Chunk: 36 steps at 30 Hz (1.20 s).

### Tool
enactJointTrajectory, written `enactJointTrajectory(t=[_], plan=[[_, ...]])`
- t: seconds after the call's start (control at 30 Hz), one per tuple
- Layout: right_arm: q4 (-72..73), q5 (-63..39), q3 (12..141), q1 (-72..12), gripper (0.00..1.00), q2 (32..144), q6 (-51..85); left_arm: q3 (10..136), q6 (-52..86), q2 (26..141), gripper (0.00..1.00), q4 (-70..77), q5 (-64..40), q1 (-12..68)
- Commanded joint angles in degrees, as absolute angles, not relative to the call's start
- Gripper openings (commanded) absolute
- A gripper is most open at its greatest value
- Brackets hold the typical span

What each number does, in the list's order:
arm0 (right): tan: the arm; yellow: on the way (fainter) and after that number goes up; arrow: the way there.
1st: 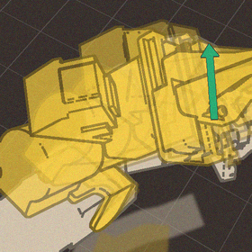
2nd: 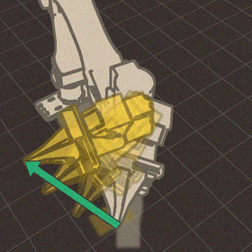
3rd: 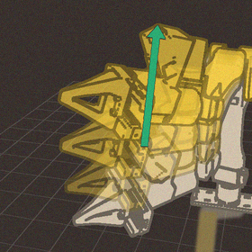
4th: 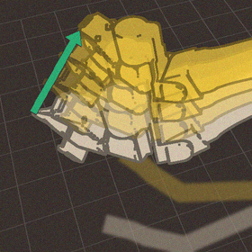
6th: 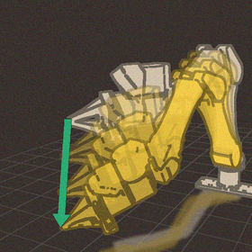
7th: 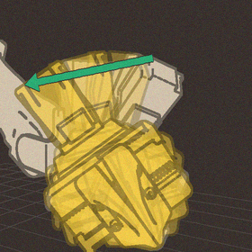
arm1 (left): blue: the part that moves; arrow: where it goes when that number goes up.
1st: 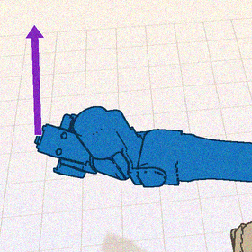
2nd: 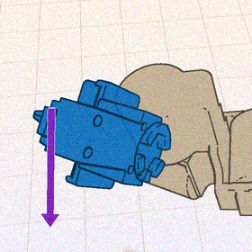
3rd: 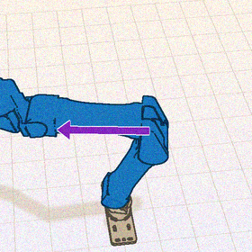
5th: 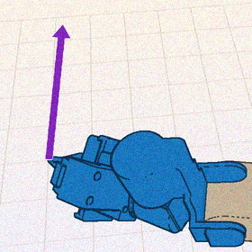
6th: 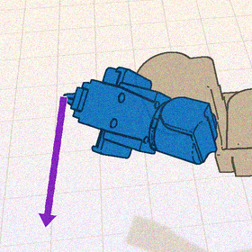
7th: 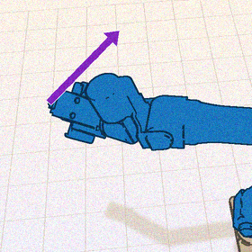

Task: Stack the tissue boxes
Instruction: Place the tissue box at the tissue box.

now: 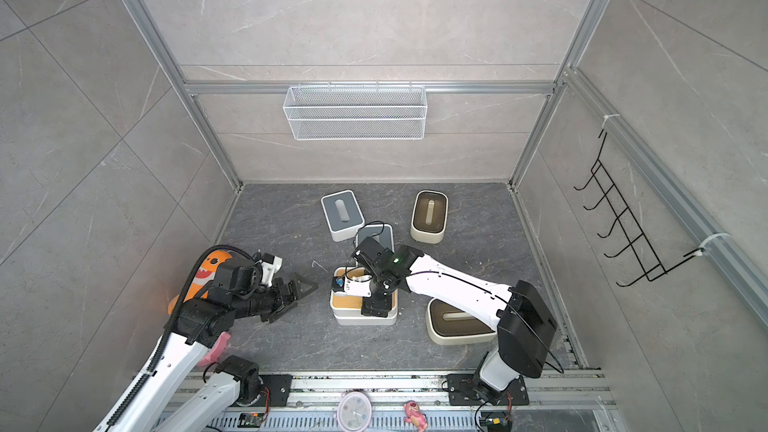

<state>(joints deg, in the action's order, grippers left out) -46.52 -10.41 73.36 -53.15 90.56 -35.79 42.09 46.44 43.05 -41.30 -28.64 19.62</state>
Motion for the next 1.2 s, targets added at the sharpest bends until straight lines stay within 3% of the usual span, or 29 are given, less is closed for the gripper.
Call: enactJointTrajectory(t=[0.0, 0.1, 0.33, 0.47, 0.77, 1.17], plan=[[-47.18, -10.04, 74.25, -53.45, 0.77, 86.62, -33.19, 42.23, 46.28, 46.17, 1.0, -35.13, -30.12, 19.52], [-45.12, -6.73, 73.77, -53.47, 0.79, 82.7, -28.31, 41.13, 46.49, 48.21, 0.99, -31.52, -28.78, 19.83], [-40.58, 15.85, 69.81, -53.47, 0.84, 77.53, -2.92, 38.13, 48.9, 53.93, 0.97, -20.18, -28.78, 22.8], [-42.99, 22.48, 69.36, -52.99, 0.92, 76.36, 9.73, 40.49, 49.36, 58.06, 0.97, -17.88, -27.94, 26.5], [-43.36, 14.6, 71.41, -40.88, 0.92, 79.98, 19.24, 41.75, 49.69, 61.53, 0.97, -17.14, -24.83, 31.06], [-38.72, 10.92, 70.34, -39.17, 0.92, 84.26, 18.64, 42.28, 50.95, 61.81, 0.97, -16.37, -24.84, 33.06]])
